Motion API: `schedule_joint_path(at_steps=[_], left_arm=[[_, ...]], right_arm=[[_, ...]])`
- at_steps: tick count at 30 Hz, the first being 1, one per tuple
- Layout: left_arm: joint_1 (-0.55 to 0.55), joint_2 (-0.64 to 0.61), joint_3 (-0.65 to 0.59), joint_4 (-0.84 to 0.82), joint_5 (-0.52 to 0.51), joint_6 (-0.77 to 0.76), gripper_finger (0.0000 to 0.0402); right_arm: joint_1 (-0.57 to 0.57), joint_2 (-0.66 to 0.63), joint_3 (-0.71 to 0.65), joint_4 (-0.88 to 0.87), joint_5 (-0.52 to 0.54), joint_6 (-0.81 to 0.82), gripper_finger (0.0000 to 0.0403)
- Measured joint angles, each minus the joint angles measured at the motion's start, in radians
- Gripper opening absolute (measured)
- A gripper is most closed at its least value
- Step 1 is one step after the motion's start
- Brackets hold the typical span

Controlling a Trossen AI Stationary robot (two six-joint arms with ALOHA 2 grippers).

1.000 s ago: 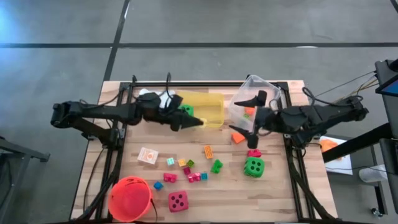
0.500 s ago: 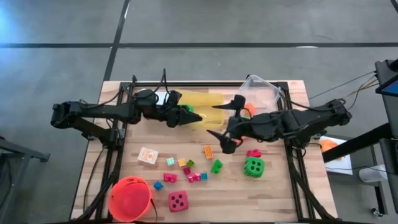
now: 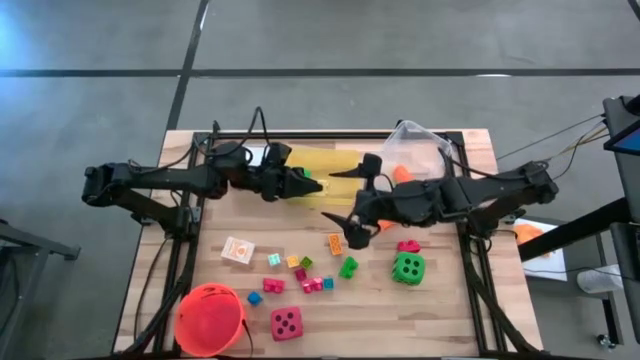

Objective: Pick & Place Toys
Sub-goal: Put the top yellow game piece into the transparent bin

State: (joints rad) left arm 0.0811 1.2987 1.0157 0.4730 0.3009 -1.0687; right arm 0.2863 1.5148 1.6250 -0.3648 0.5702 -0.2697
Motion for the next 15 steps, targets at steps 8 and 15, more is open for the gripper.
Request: schedule_joint_path(at_steps=[8,15], left_arm=[[0.000,0.000,0.000,0.011,0.000,-0.006,0.0096],[0.000,0.013,0.000,0.014,0.000,-0.007,0.0096]], right_arm=[[-0.035,0.000,0.006,0.007,-0.035,-0.003,0.0367],[-0.061,0.001,0.006,0.008,-0.098,0.000,0.0274]])
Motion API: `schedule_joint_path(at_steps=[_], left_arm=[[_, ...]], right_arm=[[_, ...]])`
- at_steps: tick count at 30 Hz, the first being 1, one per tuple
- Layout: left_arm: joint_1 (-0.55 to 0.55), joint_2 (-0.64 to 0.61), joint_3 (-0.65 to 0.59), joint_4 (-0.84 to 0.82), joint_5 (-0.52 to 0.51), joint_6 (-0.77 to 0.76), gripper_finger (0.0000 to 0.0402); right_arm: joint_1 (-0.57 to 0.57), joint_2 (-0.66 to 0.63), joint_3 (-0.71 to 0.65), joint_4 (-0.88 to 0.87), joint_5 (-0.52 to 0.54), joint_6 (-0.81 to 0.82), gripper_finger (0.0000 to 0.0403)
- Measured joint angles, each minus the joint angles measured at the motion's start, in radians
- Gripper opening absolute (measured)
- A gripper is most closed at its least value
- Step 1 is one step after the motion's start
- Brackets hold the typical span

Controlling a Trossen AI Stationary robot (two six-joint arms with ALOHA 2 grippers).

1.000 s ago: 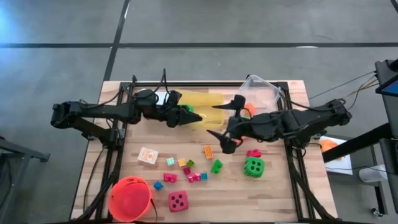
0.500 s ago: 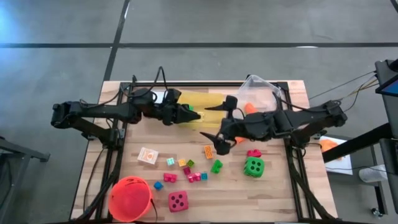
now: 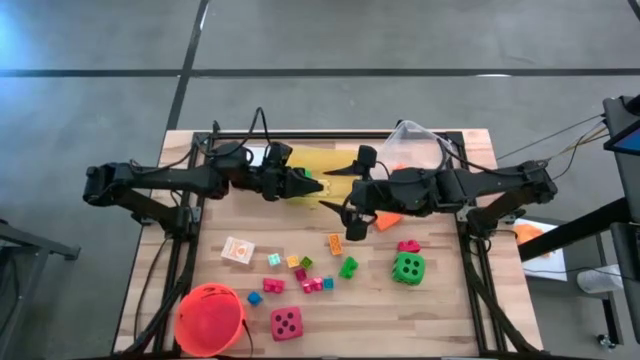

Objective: Pick & Place Toys
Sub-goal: Put the top yellow game piece into the transparent bin

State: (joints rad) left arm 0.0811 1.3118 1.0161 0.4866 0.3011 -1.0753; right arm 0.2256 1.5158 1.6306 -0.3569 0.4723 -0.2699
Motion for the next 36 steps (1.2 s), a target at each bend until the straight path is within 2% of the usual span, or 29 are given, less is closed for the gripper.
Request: schedule_joint_path(at_steps=[12,14,19,23,28,32,36], left_arm=[[-0.001,0.012,0.000,0.025,-0.012,-0.026,0.0098],[-0.001,0.012,0.000,0.030,-0.016,-0.026,0.0130],[-0.001,0.013,0.000,0.044,-0.019,-0.023,0.0254],[0.000,0.013,0.000,0.041,-0.020,-0.023,0.0317],[-0.001,0.013,0.000,0.041,0.004,-0.024,0.0351],[-0.001,0.012,0.000,0.021,0.011,-0.026,0.0355],[-0.001,0.012,0.000,-0.072,-0.010,-0.034,0.0356]], right_arm=[[-0.009,0.000,-0.001,-0.002,-0.004,-0.050,0.0131],[-0.010,-0.002,-0.001,-0.002,-0.004,-0.048,0.0131],[-0.011,-0.002,-0.002,-0.005,-0.002,-0.014,0.0131],[-0.010,-0.004,-0.002,-0.006,-0.002,0.029,0.0131],[-0.010,-0.024,-0.002,-0.046,-0.003,0.144,0.0131],[-0.010,-0.063,-0.002,-0.144,-0.004,0.288,0.0131],[-0.010,-0.111,-0.002,-0.257,-0.008,0.408,0.0131]])
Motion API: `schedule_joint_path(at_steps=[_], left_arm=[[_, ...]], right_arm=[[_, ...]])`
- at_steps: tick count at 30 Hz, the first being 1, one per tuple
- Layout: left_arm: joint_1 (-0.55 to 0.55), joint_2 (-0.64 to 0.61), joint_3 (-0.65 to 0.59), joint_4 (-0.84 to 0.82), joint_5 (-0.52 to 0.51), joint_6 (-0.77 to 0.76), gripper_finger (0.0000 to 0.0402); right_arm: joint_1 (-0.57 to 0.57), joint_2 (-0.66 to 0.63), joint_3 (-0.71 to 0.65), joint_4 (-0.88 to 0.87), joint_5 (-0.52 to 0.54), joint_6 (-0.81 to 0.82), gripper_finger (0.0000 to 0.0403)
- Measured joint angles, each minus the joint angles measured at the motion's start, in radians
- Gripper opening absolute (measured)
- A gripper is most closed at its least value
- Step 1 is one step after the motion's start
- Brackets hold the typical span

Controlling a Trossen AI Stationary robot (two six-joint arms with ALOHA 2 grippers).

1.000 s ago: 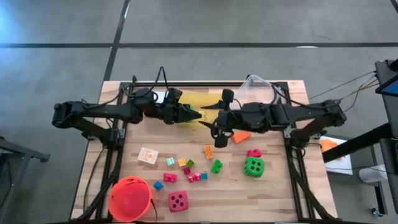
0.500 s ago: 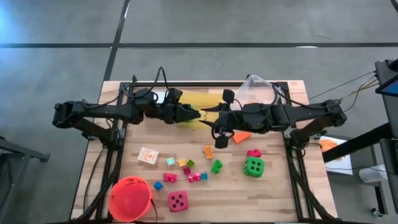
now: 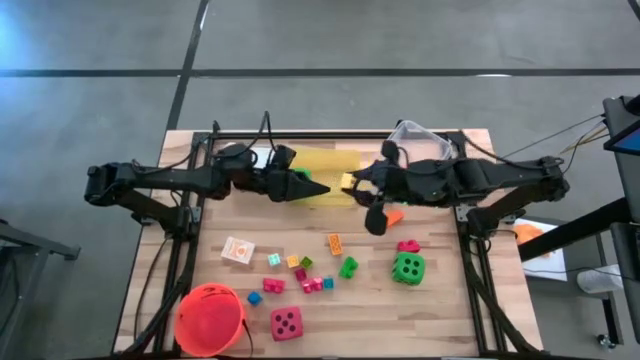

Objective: Pick & Place Toys
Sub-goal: Put the top yellow game piece into the transparent bin

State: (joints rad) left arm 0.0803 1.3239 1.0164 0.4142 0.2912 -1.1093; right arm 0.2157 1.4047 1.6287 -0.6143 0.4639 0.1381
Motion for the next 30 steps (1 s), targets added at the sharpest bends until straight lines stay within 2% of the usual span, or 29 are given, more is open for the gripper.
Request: schedule_joint_path(at_steps=[8,10,14,19,22,27,30], left_arm=[[0.000,-0.001,0.002,-0.389,-0.040,-0.023,0.0355],[0.000,-0.002,0.023,-0.540,-0.040,-0.016,0.0351],[0.006,-0.002,0.113,-0.946,-0.062,0.040,0.0335],[0.014,-0.003,0.231,-1.403,-0.207,0.175,0.0308],[0.014,-0.003,0.258,-1.586,-0.264,0.290,0.0294],[0.013,-0.003,0.226,-1.723,-0.270,0.490,0.0285],[0.013,-0.002,0.189,-1.726,-0.223,0.612,0.0284]], right_arm=[[-0.019,-0.113,0.000,-0.271,-0.005,0.284,0.0131],[-0.043,-0.137,0.000,-0.366,-0.005,0.371,0.0131],[-0.126,-0.167,-0.004,-0.542,-0.006,0.478,0.0131],[-0.293,-0.172,-0.036,-0.602,-0.142,0.433,0.0131],[-0.392,-0.152,-0.054,-0.602,-0.194,0.367,0.0131],[-0.505,-0.129,-0.095,-0.587,-0.252,0.315,0.0131],[-0.559,-0.126,-0.128,-0.576,-0.290,0.300,0.0131]])
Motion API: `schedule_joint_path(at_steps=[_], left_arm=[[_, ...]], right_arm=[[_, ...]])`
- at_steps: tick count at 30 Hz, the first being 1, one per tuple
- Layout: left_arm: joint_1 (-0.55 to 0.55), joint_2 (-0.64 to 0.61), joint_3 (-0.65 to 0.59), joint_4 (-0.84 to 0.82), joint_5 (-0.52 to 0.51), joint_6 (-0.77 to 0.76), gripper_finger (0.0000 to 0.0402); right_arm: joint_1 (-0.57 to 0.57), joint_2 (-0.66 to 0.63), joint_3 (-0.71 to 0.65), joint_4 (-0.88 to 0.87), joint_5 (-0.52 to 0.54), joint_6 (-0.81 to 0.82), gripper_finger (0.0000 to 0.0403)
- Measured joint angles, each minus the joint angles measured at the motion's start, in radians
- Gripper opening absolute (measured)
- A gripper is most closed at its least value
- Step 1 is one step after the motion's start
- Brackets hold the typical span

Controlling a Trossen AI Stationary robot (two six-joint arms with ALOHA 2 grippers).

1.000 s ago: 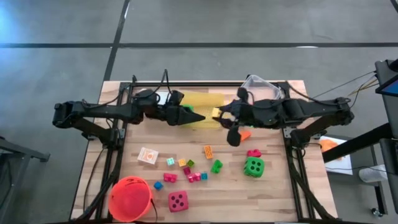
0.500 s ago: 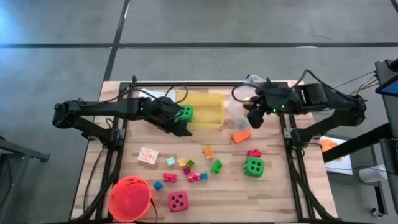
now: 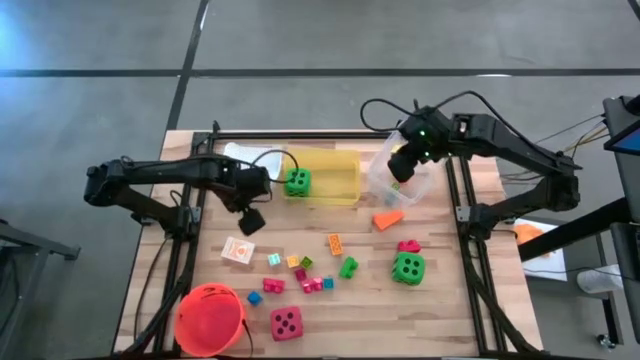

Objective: Pick & Place Toys
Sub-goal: Put the top yellow game piece into the transparent bin

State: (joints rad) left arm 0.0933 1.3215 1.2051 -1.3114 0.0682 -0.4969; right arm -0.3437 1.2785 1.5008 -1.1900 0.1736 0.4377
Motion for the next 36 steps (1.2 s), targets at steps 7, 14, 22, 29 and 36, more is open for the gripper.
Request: schedule_joint_path(at_steps=[7,14,22,29,36], left_arm=[[0.000,0.000,-0.103,0.005,0.088,0.079,0.0284],[0.000,0.001,-0.145,0.008,0.106,0.130,0.0284],[0.000,0.001,-0.145,0.059,0.130,0.127,0.0284],[0.000,0.004,-0.144,0.177,0.172,0.080,0.0284],[0.000,0.004,-0.144,0.230,0.172,0.046,0.0284]], right_arm=[[-0.095,0.000,-0.136,0.021,-0.103,0.001,0.0131],[-0.121,0.028,-0.262,0.022,-0.107,-0.012,0.0131],[-0.187,0.093,-0.334,0.031,-0.159,-0.122,0.0131],[-0.197,0.167,-0.343,0.078,-0.181,-0.217,0.0131],[-0.199,0.252,-0.337,0.086,-0.186,-0.296,0.0131]])
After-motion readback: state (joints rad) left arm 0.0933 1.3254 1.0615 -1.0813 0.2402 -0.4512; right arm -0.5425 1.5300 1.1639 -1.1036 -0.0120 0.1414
